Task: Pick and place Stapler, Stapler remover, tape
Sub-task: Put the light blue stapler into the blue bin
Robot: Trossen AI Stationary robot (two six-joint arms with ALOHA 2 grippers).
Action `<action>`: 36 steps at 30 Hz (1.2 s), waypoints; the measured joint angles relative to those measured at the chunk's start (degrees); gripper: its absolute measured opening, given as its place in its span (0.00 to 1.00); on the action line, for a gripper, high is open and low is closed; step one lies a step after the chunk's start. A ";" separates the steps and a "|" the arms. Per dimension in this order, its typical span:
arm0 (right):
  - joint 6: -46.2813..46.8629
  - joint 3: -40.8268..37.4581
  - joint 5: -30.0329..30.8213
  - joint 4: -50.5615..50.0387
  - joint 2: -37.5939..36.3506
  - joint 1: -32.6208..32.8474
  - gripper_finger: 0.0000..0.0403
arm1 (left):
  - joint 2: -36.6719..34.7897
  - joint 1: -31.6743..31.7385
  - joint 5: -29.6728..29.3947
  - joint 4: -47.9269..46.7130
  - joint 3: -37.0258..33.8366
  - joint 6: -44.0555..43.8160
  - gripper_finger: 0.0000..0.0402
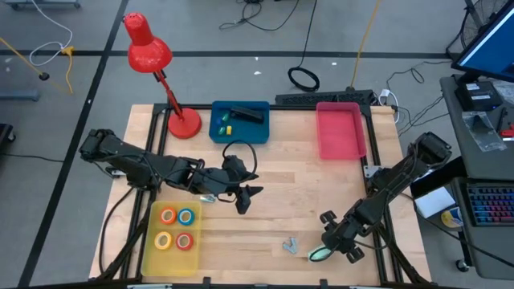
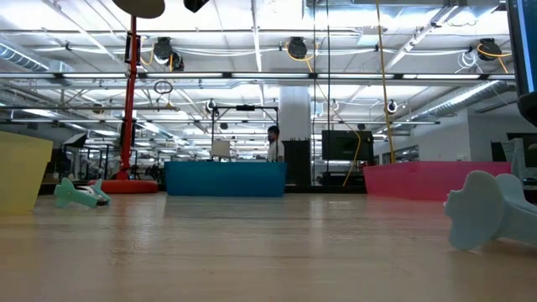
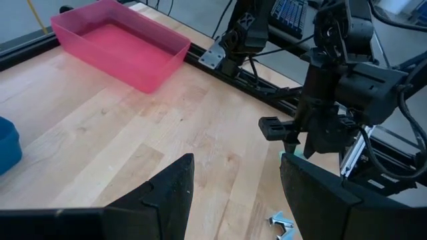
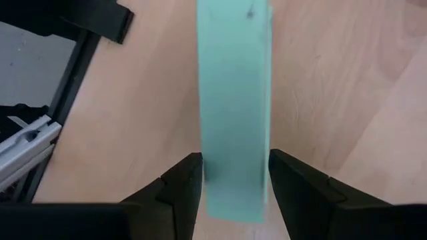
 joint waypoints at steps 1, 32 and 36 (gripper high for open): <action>0.33 0.04 0.12 0.31 0.36 0.04 0.41 | 0.00 0.00 0.00 0.01 0.00 0.00 0.56; 1.17 0.20 8.86 -9.48 -9.20 -7.78 0.29 | 0.02 0.13 -0.11 3.23 0.00 4.02 0.56; -2.02 4.38 9.17 -11.94 -9.78 -13.86 0.29 | 0.02 0.82 -0.11 4.39 0.00 6.01 0.56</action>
